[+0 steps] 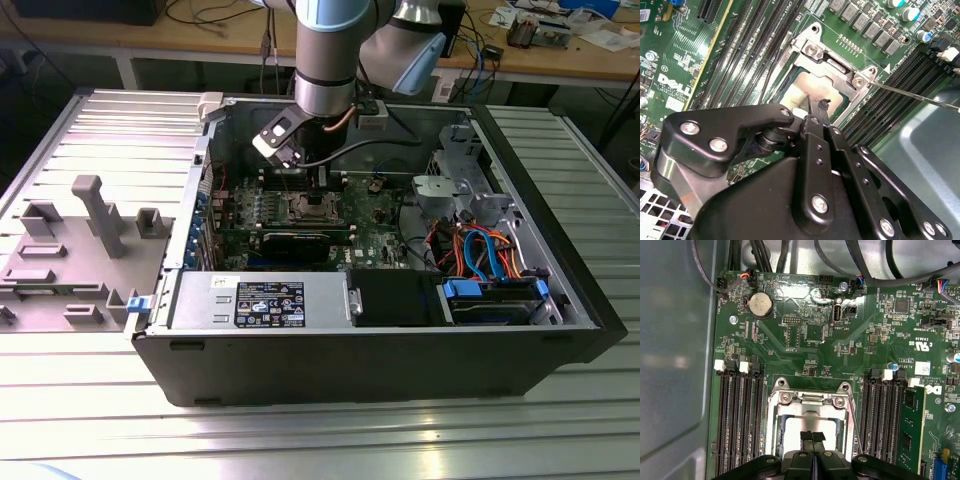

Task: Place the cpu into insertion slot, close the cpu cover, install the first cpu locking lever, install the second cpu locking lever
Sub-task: 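Install the first cpu locking lever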

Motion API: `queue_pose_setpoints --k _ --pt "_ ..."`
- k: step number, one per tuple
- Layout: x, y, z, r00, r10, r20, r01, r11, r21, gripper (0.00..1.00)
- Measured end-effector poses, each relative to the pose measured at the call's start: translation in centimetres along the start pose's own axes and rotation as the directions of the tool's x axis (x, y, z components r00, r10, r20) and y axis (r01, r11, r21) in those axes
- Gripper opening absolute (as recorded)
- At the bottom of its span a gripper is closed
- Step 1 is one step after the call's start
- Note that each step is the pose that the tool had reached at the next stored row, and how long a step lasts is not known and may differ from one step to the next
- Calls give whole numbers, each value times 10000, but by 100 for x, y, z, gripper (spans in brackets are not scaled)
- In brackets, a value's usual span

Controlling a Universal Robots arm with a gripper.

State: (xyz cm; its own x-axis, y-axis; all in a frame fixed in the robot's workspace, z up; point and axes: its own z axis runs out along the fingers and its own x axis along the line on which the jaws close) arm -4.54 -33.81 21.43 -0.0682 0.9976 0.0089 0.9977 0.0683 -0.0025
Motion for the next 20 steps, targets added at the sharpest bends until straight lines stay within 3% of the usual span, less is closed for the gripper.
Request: queue_pose_setpoints --k 20 --pt "0 2 -35 10000 -1 -33 1 10000 -2 11"
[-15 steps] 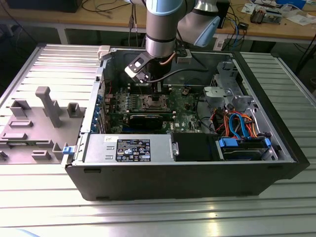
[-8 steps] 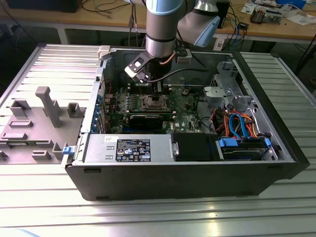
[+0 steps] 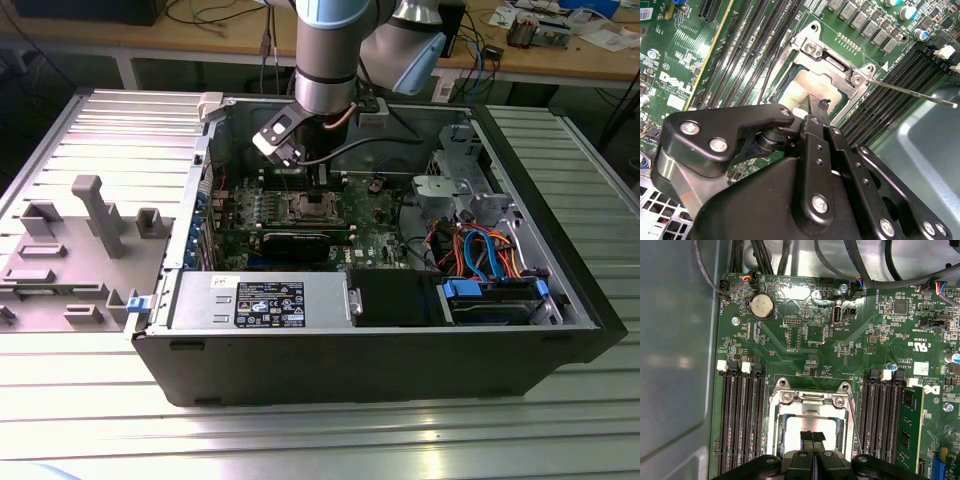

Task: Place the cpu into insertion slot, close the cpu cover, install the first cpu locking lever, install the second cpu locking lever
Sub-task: 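Install the first cpu locking lever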

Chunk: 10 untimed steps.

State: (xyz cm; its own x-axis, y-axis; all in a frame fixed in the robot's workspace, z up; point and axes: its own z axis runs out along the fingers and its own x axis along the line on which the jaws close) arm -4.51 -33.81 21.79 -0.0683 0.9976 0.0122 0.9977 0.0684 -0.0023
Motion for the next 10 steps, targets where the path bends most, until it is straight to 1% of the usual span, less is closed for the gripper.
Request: queue_pose_setpoints --k 4,10 --pt "0 0 -1 10000 1 -3 -1 10000 -1 11" --pt "0 0 -26 10000 1 -24 -1 10000 -2 11"
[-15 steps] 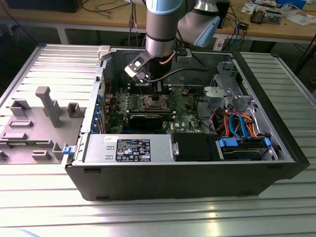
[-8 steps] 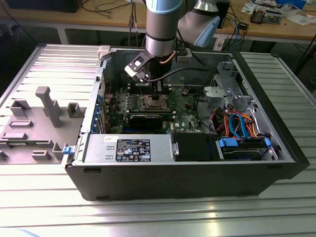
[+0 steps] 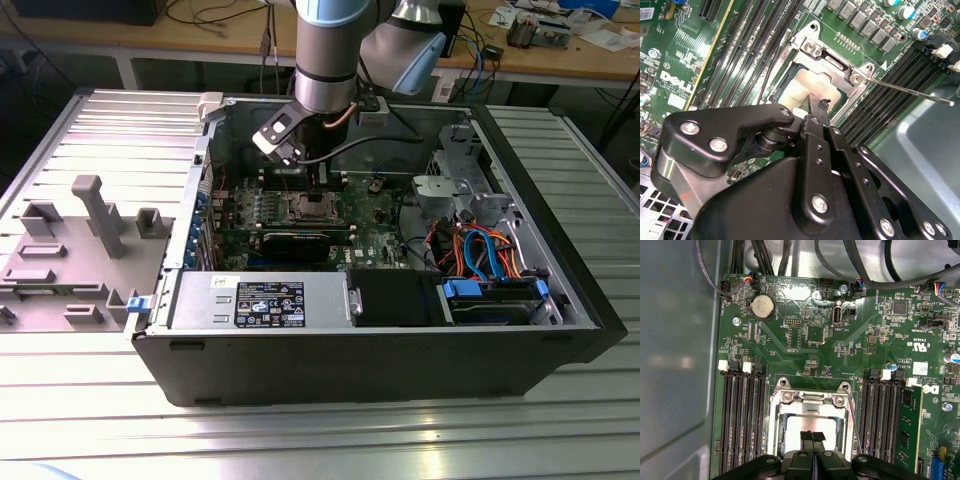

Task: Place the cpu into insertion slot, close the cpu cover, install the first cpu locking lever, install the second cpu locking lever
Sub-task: 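Install the first cpu locking lever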

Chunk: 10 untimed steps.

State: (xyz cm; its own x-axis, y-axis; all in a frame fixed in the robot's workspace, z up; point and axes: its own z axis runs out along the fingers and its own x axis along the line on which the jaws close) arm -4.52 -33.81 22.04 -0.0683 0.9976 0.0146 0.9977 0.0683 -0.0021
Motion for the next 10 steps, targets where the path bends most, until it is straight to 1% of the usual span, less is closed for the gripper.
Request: queue_pose_setpoints --k 3,10 --pt "1 1 -11 10000 0 -11 0 10000 -3 11" --pt "0 0 -14 10000 -1 -12 1 10000 -1 11"
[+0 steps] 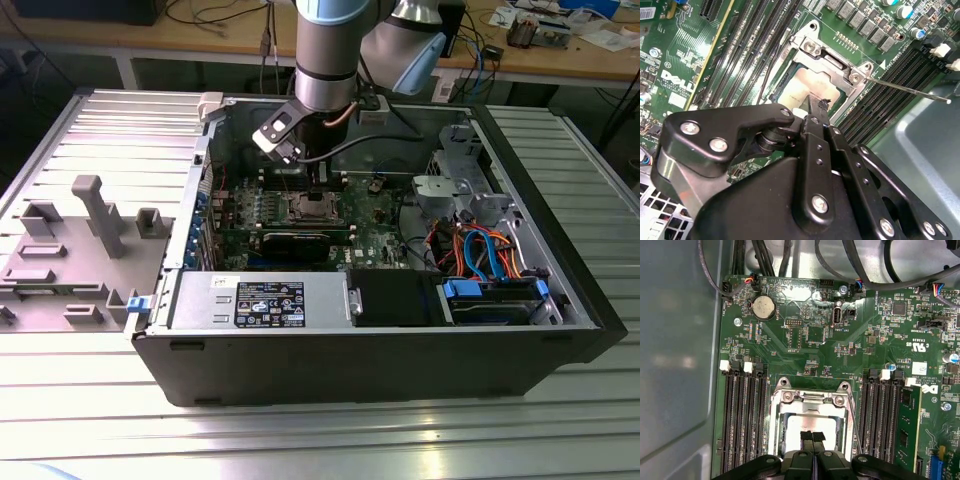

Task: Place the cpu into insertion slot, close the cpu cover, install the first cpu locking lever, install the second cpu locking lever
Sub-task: 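Install the first cpu locking lever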

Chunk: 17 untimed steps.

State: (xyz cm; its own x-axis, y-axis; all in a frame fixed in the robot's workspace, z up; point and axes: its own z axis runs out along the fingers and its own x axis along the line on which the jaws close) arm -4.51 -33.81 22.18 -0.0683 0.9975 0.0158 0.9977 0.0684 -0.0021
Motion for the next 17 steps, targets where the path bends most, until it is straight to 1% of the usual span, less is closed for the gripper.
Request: queue_pose_setpoints --k 4,12,17 --pt "0 0 -15 10000 0 -15 0 10000 -1 11" --pt "1 0 -83 10000 0 -31 0 10000 -2 11" --pt "2 0 -112 10000 0 -36 0 10000 -2 11"
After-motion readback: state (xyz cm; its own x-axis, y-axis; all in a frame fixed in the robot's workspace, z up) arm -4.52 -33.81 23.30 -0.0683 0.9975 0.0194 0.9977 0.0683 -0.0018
